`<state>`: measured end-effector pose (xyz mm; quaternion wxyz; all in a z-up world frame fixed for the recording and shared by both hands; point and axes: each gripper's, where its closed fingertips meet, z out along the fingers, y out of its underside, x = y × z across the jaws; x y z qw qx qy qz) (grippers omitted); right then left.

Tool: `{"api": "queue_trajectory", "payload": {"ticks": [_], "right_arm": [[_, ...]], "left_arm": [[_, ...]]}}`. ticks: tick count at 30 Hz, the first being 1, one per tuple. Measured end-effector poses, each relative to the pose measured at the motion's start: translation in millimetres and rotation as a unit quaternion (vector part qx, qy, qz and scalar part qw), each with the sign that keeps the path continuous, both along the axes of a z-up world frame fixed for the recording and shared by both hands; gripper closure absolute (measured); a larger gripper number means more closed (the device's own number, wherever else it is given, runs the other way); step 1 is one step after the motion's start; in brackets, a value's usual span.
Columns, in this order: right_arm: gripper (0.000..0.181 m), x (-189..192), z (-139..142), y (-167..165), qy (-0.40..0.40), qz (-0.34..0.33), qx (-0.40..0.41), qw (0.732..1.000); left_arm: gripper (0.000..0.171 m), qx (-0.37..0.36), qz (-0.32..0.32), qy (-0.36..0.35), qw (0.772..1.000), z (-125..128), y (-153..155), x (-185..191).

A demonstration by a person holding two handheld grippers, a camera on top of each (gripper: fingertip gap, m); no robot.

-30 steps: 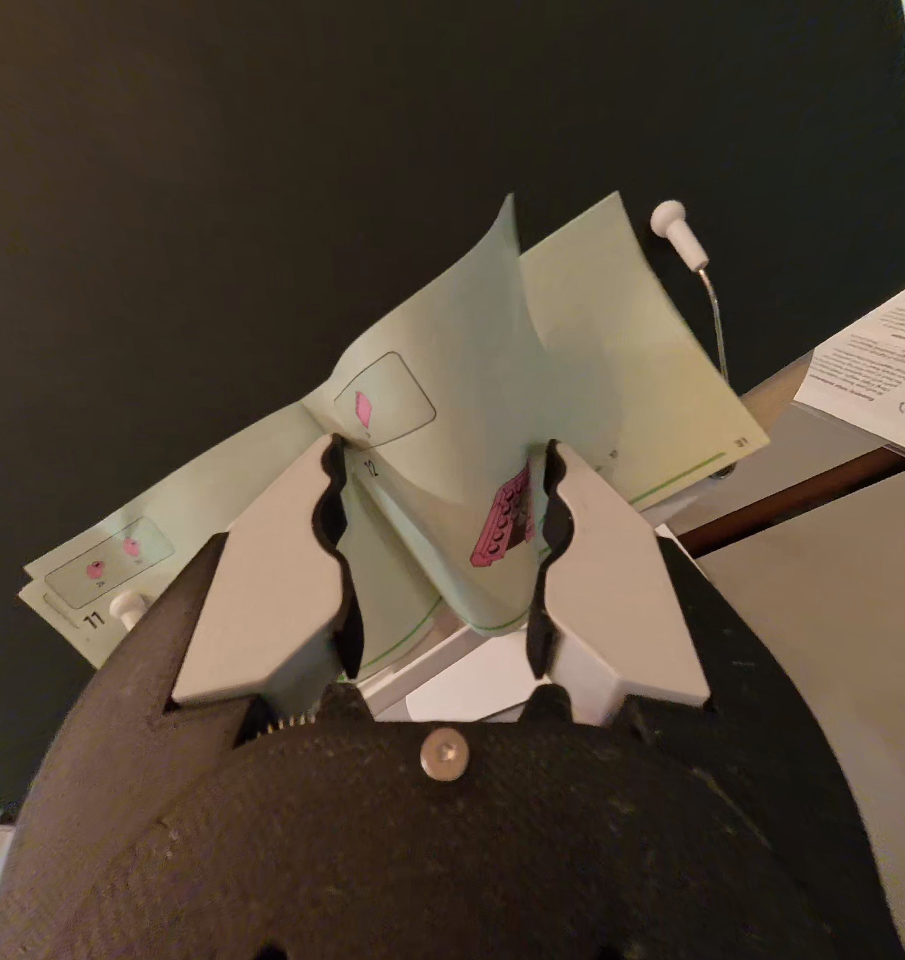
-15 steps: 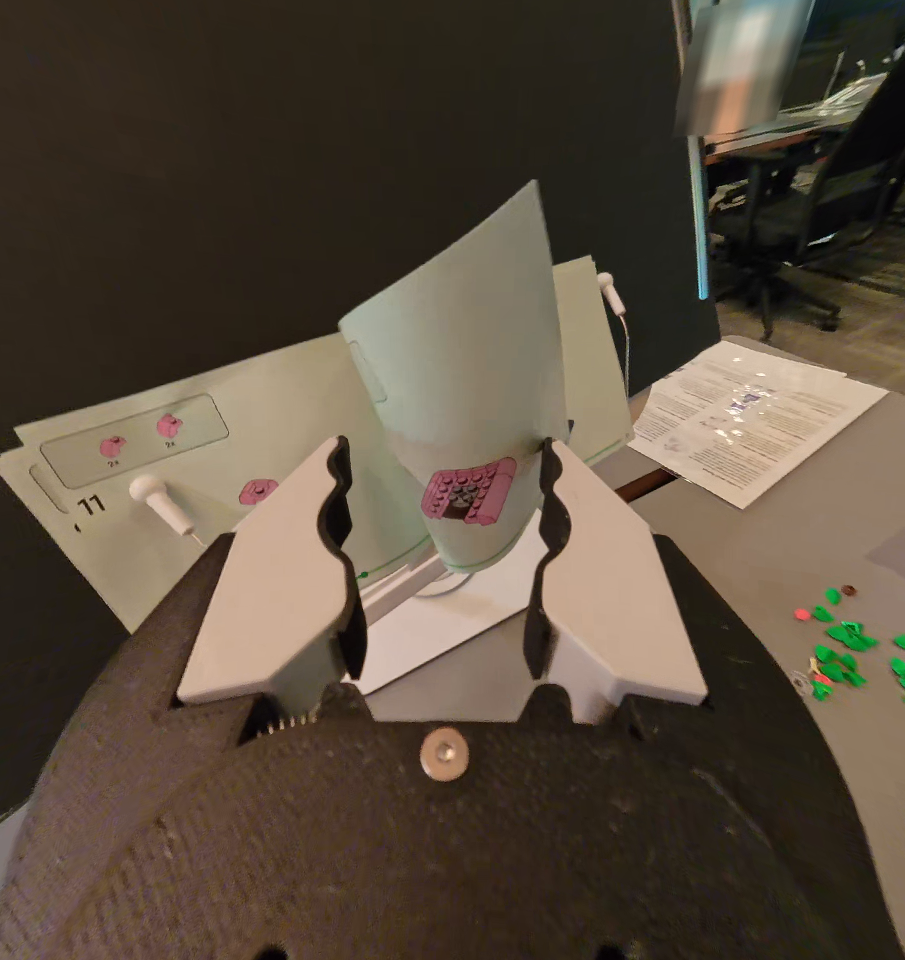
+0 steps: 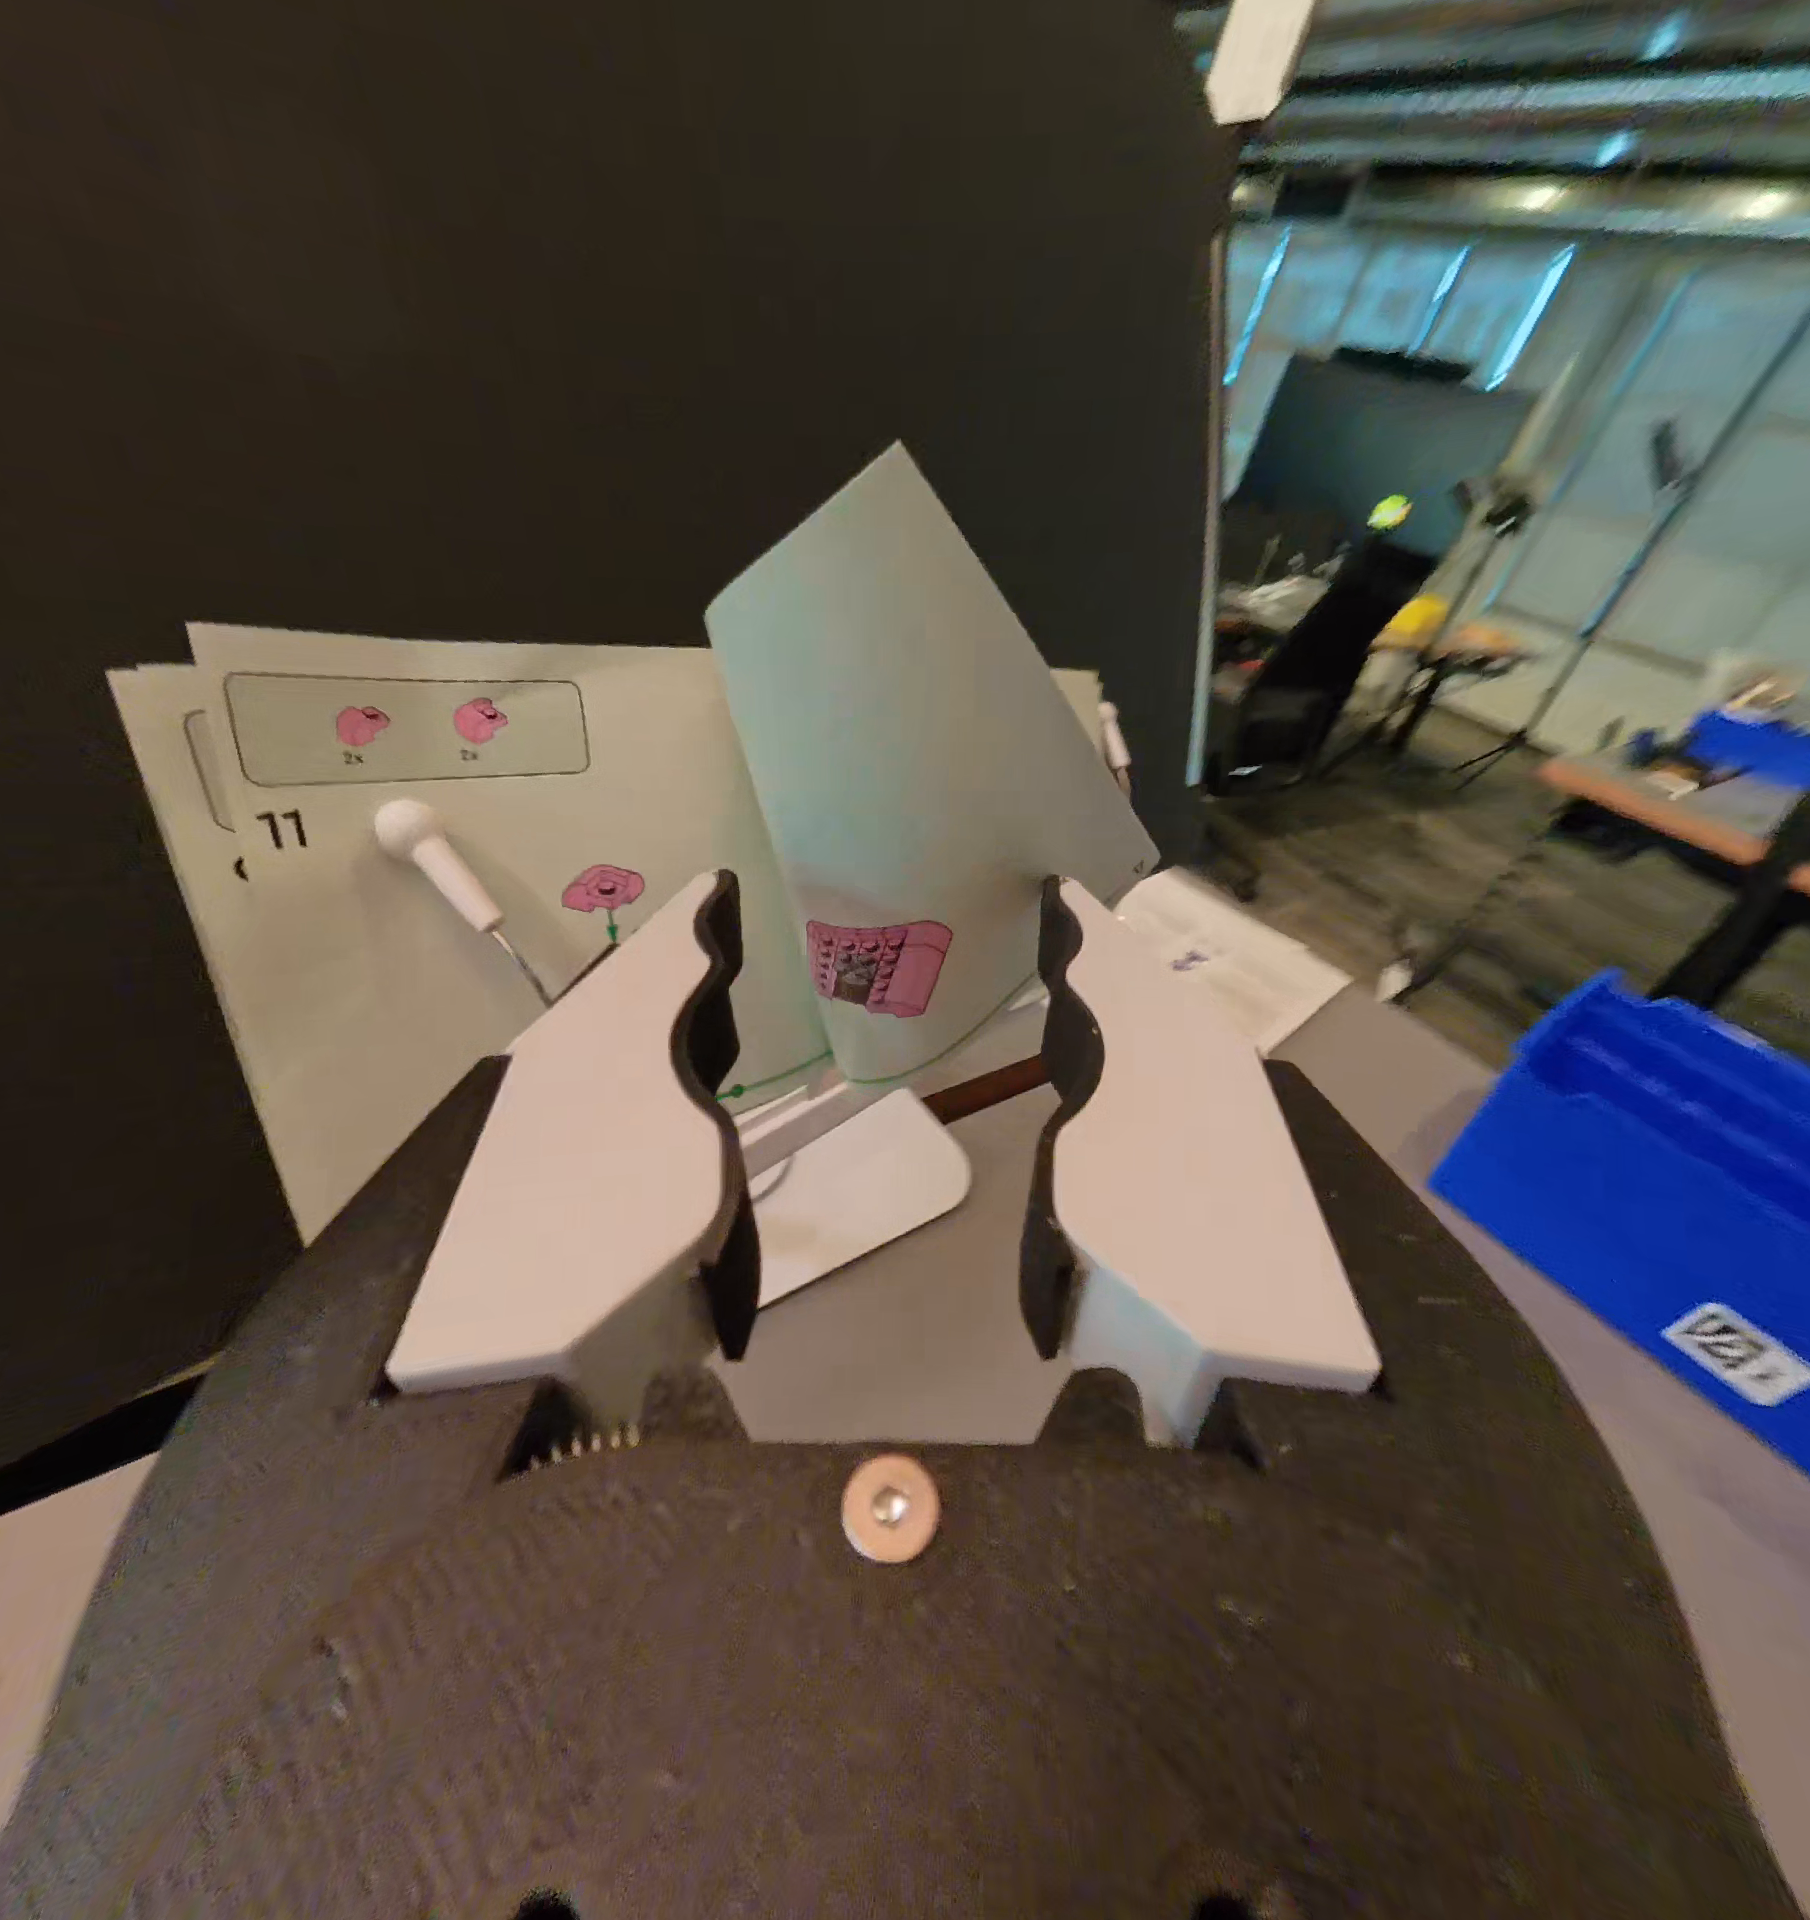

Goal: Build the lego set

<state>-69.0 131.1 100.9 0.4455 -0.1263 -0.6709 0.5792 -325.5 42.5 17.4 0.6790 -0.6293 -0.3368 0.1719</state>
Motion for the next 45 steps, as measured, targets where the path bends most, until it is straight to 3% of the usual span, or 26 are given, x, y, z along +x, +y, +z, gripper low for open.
{"api": "queue_trajectory", "payload": {"ticks": [2, 4, 8, 12, 15, 20, 21, 25, 26, 33, 37, 39, 42, 44, 45], "right_arm": [[0.174, -42.0, 39.3, 6.1, 0.054, -0.038, -0.017, 0.998], [0.181, -100.7, 42.8, 3.3, 0.027, -0.072, 0.012, 0.997], [0.166, -211.4, -22.7, -29.8, -0.149, -0.060, 0.101, 0.982], [0.149, -263.9, -95.0, -66.9, -0.241, -0.019, 0.175, 0.954], [0.144, -271.7, -111.0, -85.9, -0.217, -0.013, 0.211, 0.953], [0.138, -268.7, -97.3, -104.5, -0.120, -0.032, 0.246, 0.961], [0.138, -270.3, -93.8, -104.5, -0.101, -0.045, 0.257, 0.960], [0.136, -270.7, -77.2, -111.7, -0.063, -0.036, 0.272, 0.960], [0.137, -270.8, -73.3, -114.1, -0.066, -0.024, 0.271, 0.960], [0.125, -272.9, -34.5, -124.7, -0.162, 0.056, 0.223, 0.960], [0.116, -271.1, -44.6, -130.6, -0.234, 0.093, 0.260, 0.932], [0.127, -271.2, -56.9, -127.7, -0.257, 0.088, 0.306, 0.912], [0.171, -278.3, -61.0, -117.5, -0.227, 0.055, 0.362, 0.902], [0.180, -280.6, -56.7, -113.8, -0.203, 0.042, 0.364, 0.908], [0.181, -281.7, -54.9, -111.5, -0.200, 0.035, 0.359, 0.911]], "left_arm": [[0.115, 0.032, -0.023, -0.009, 0.999, 1.0, -1.4, 2.9], [0.115, 0.055, -0.029, -0.007, 0.998, 1.3, -8.3, 3.4], [0.113, 0.095, -0.068, -0.012, 0.993, 18.5, -21.5, 12.1], [0.101, 0.123, -0.135, -0.039, 0.982, 30.3, -22.0, 28.2], [0.086, 0.090, -0.161, -0.081, 0.980, 15.3, -19.2, 28.5], [0.074, 0.044, -0.173, -0.095, 0.979, 1.5, -19.4, 29.4], [0.082, 0.035, -0.168, -0.094, 0.981, 0.1, -23.2, 27.9], [0.167, 0.022, -0.149, -0.099, 0.984, -5.7, -37.7, 20.1], [0.171, 0.027, -0.150, -0.101, 0.983, -4.8, -38.6, 19.2], [0.171, 0.001, -0.111, -0.071, 0.991, -5.5, -41.1, 9.5], [0.171, -0.019, -0.112, -0.049, 0.992, -5.6, -35.2, 11.7], [0.171, -0.034, -0.105, -0.038, 0.993, -6.8, -33.8, 11.3], [0.151, -0.042, -0.071, -0.043, 0.996, -10.8, -40.2, 2.0], [0.132, -0.042, -0.046, -0.056, 0.997, -16.3, -47.2, -6.6], [0.131, -0.040, -0.031, -0.065, 0.997, -19.8, -51.0, -11.4]]}}
